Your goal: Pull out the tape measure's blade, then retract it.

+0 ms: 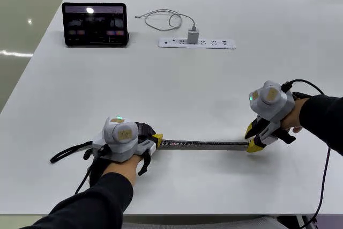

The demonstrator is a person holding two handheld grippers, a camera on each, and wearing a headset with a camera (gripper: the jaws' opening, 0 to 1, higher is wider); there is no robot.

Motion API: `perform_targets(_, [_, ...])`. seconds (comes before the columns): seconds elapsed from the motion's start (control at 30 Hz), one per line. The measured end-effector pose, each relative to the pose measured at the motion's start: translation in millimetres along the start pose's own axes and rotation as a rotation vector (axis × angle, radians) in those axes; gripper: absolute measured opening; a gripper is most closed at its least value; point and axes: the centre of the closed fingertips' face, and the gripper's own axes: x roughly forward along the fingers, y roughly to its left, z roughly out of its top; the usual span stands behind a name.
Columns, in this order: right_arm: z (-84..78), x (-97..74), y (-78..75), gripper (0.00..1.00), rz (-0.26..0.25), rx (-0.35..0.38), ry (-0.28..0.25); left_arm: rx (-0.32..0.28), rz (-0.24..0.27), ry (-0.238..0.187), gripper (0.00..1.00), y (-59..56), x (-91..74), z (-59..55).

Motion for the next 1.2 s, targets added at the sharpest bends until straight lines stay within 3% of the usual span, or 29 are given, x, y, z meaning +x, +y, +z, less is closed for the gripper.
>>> perform_targets(0.03, [-2.6,1.4,5.6,0.17,0.033,-0.047,0.021,0.0,0.0,0.0,0.65,0.2,0.2,-0.1])
perform_targets(0.07, [0.0,0.6,0.9,0.17,0.007,-0.113,0.024,0.001,0.0,0.001,0.65,0.3,0.2,-0.2])
perform_targets(0.1, [0.0,0.4,3.0,0.17,0.018,-0.054,0.025,0.002,0.0,0.001,0.65,0.4,0.3,-0.1])
perform_targets(0.17, [-4.6,-1.6,4.3,0.17,0.036,-0.101,0.057,0.003,-0.001,0.003,0.65,0.4,0.2,-0.2])
perform_targets(0.23, [-6.8,-2.2,1.8,0.18,0.041,-0.101,0.06,0.005,-0.003,0.002,0.65,0.5,0.4,-0.3])
perform_targets(0.3, [-6.8,-4.3,-2.0,0.17,0.037,-0.09,0.057,0.006,-0.004,0.001,0.65,0.6,0.8,-0.5])
perform_targets(0.37, [-3.2,-2.8,-4.5,0.17,0.047,-0.049,0.022,0.005,-0.005,0.001,0.65,0.5,0.9,-0.7])
perform_targets(0.53, [-4.1,0.1,1.5,0.16,0.064,-0.041,0.034,0.005,-0.008,0.006,0.65,0.3,0.9,-1.2])
perform_targets(0.63, [-5.4,-0.3,5.8,0.15,0.057,-0.049,0.047,0.007,-0.005,0.004,0.65,0.3,0.7,-1.1])
perform_targets(0.8, [-7.5,0.8,-1.2,0.15,-0.027,-0.102,0.078,0.011,-0.002,0.0,0.65,0.4,0.8,-0.9])
perform_targets(1.0, [-11.1,0.3,-6.4,0.14,-0.056,-0.08,0.029,0.015,-0.003,0.011,0.65,0.4,0.6,-2.3])
perform_targets(1.2, [-0.2,5.2,-0.9,0.13,-0.07,-0.079,0.005,0.021,-0.006,0.011,0.65,0.5,1.3,-2.4])
